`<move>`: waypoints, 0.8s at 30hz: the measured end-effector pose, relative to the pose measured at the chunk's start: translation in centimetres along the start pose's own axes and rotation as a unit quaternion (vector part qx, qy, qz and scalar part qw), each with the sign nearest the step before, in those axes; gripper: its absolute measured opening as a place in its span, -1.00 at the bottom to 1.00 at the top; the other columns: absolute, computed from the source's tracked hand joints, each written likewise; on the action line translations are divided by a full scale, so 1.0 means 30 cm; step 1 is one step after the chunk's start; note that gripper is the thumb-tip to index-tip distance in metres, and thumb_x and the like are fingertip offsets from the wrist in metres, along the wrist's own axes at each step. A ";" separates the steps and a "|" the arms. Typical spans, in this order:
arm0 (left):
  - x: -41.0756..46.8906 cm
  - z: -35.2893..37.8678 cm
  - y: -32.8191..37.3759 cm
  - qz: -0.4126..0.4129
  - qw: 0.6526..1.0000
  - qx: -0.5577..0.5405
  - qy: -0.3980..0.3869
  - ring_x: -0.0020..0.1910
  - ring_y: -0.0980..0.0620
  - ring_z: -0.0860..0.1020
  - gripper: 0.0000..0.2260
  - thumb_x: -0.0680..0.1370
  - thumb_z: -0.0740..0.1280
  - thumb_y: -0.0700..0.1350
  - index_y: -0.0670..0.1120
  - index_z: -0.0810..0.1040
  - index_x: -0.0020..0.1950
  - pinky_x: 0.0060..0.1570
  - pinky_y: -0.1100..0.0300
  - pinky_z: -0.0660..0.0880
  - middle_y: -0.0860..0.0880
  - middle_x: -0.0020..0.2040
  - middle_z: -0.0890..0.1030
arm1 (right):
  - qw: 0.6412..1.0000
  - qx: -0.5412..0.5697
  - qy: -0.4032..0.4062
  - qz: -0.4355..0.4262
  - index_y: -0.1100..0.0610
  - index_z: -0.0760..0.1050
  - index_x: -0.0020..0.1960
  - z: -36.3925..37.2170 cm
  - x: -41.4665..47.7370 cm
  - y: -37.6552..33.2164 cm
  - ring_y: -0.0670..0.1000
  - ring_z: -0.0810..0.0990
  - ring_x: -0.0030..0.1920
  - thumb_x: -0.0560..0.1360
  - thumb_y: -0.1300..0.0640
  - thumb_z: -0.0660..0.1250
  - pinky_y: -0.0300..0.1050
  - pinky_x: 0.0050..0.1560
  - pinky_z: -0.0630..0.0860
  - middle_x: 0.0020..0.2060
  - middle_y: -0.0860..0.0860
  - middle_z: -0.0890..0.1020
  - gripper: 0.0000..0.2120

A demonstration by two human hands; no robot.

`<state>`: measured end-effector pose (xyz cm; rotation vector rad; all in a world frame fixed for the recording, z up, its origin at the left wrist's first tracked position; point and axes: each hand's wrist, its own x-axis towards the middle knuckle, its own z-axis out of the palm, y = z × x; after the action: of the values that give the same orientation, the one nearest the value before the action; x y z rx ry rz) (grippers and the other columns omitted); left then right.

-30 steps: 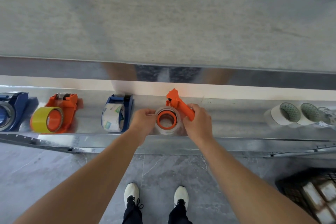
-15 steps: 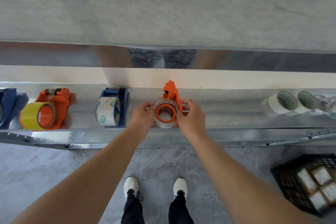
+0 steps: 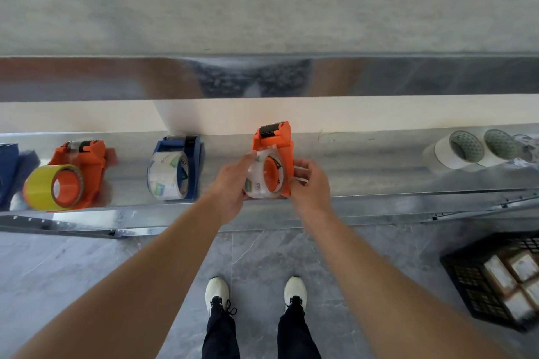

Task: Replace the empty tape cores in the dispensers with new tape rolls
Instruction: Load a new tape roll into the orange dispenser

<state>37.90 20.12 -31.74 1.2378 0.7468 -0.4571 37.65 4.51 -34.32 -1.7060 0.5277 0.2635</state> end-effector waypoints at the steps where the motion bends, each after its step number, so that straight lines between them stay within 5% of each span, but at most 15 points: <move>1: 0.001 -0.004 -0.002 0.007 1.000 0.004 -0.011 -0.04 -0.12 0.74 -0.67 0.70 0.31 0.10 -0.14 0.69 0.18 -0.07 0.00 0.67 -0.14 0.01 0.78 | 1.000 0.009 -0.005 0.008 0.06 0.55 0.23 0.009 0.005 0.010 0.00 0.72 0.01 0.55 0.21 0.48 0.01 -0.07 0.74 0.02 -0.04 0.69 -0.73; 5: 0.007 -0.018 -0.009 0.030 0.999 0.014 -0.028 0.04 -0.21 0.74 -0.58 0.71 0.30 0.11 -0.24 0.66 0.26 0.11 -0.16 0.68 -0.21 0.11 0.76 | 0.999 -0.027 -0.030 0.026 0.02 0.55 0.17 0.022 0.028 0.030 -0.02 0.72 -0.01 0.56 0.19 0.48 0.02 0.00 0.73 -0.04 -0.08 0.69 -0.77; 8: 0.010 -0.013 -0.004 0.043 0.998 0.030 -0.029 -0.08 -0.10 0.75 -0.64 0.72 0.29 0.07 -0.21 0.68 0.18 0.07 -0.12 0.69 -0.15 0.00 0.77 | 0.994 -0.106 0.009 -0.004 0.01 0.54 0.23 0.003 0.054 0.001 -0.05 0.68 -0.02 0.58 0.06 0.45 -0.19 -0.11 0.62 -0.04 -0.09 0.65 -0.75; 14: -0.003 0.034 -0.034 0.094 0.989 0.115 -0.015 -0.17 0.01 0.74 -0.68 0.73 0.28 0.02 -0.19 0.69 0.11 -0.07 0.08 0.67 -0.13 -0.05 0.78 | 0.954 -0.228 0.039 -0.191 -0.03 0.66 0.02 -0.030 0.132 -0.146 -0.13 0.57 -0.09 0.57 -0.01 0.47 -0.45 -0.10 0.38 -0.01 -0.03 0.58 -0.92; 19: -0.016 0.030 -0.047 0.110 0.988 0.108 -0.027 -0.10 -0.05 0.74 -0.71 0.73 0.28 -0.02 -0.22 0.67 0.17 -0.06 0.08 0.70 -0.21 0.03 0.77 | 0.875 -0.409 -0.079 -0.246 -0.10 0.73 0.07 0.003 0.180 -0.252 0.03 0.49 0.05 0.51 -0.07 0.52 -0.08 0.12 0.46 0.02 0.00 0.43 -0.85; 24: -0.021 0.026 -0.046 0.110 0.988 0.097 -0.049 -0.14 0.01 0.74 -0.73 0.73 0.28 -0.03 -0.21 0.66 0.18 -0.13 0.16 0.70 -0.12 -0.06 0.78 | 0.793 -0.539 -0.120 -0.258 -0.20 0.71 0.12 0.052 0.185 -0.293 0.10 0.49 0.16 0.54 -0.23 0.42 0.06 0.25 0.33 0.01 -0.02 0.37 -0.78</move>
<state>36.73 18.94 -32.10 1.4519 0.4827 -0.4121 46.87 6.05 -29.54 -2.7815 -0.4181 0.4123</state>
